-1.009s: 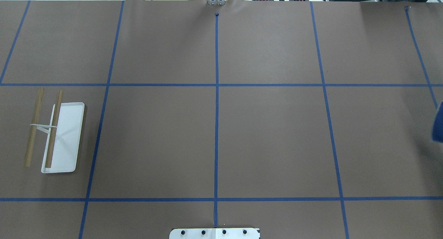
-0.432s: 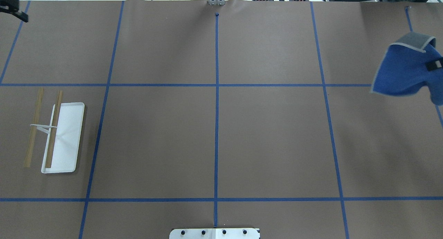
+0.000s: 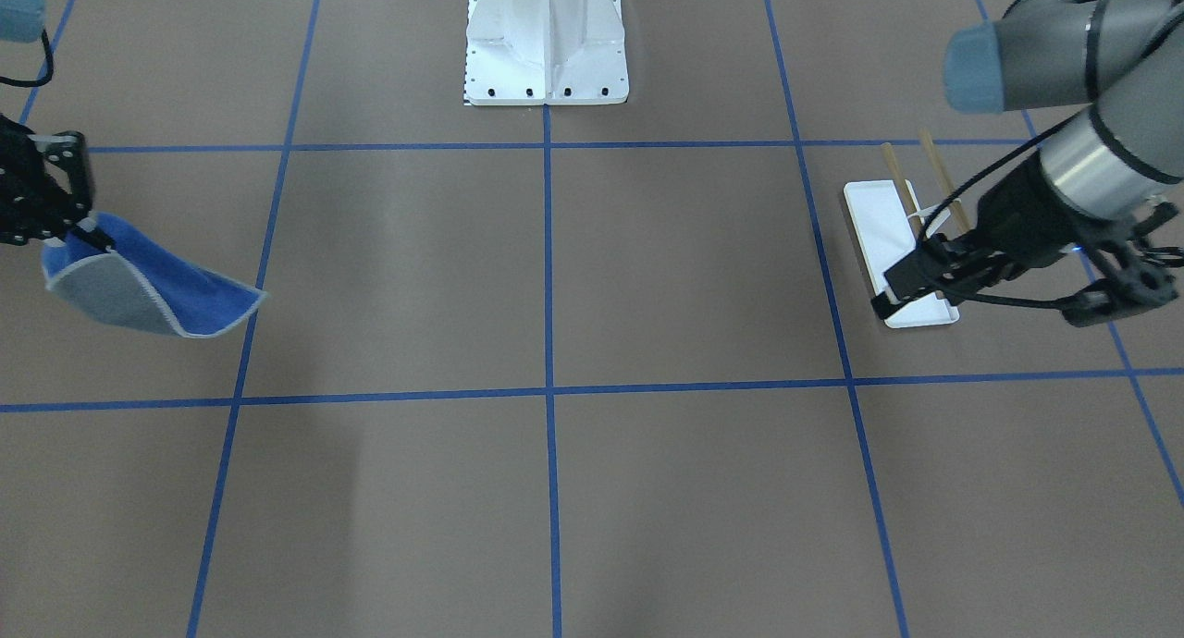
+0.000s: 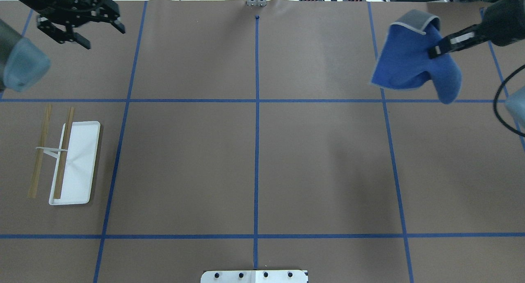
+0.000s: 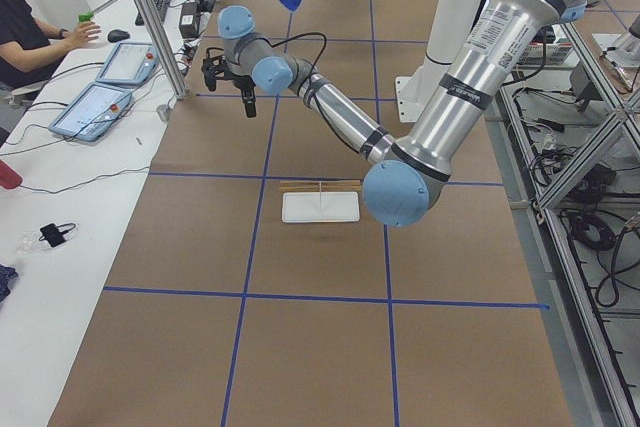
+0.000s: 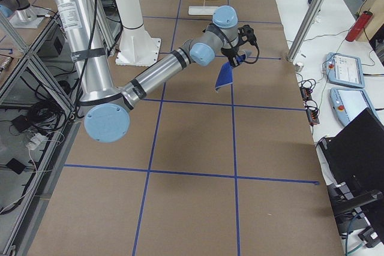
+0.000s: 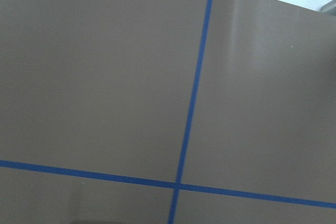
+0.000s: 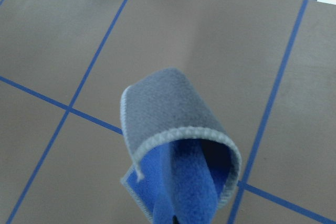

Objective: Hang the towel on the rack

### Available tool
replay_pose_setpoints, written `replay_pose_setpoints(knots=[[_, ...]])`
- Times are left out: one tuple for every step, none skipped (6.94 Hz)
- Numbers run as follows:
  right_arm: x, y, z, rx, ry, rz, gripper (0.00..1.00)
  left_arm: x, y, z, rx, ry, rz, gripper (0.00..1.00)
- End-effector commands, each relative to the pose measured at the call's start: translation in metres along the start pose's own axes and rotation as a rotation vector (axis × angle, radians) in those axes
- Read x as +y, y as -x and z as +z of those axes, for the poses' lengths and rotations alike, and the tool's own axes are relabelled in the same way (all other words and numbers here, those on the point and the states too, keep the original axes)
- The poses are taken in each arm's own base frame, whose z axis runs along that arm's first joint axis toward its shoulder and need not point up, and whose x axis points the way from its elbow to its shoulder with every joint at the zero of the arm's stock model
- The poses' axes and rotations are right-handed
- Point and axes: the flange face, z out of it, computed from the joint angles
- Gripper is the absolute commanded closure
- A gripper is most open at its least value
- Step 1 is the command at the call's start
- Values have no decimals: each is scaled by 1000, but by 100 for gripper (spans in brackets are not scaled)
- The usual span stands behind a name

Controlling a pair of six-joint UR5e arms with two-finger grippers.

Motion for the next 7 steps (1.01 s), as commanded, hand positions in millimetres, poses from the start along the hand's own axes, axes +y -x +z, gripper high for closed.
replay_pose_setpoints(knots=[[-3,107,51,5,-58,29,100,33,-56,31,127,13,-26,1],[12,140,62,13,-94,34,100,54,-77,50,175,-11,-66,1],[28,171,69,18,-135,14,100,69,-93,59,209,-23,-98,1],[38,192,75,12,-152,-11,100,85,-115,66,257,-26,-115,1],[48,220,88,15,-176,-29,100,105,-141,74,313,-34,-154,1],[58,243,98,13,-198,-31,100,126,-151,88,340,-19,-150,1],[63,250,102,13,-202,-37,100,141,-167,97,377,-47,-147,2]])
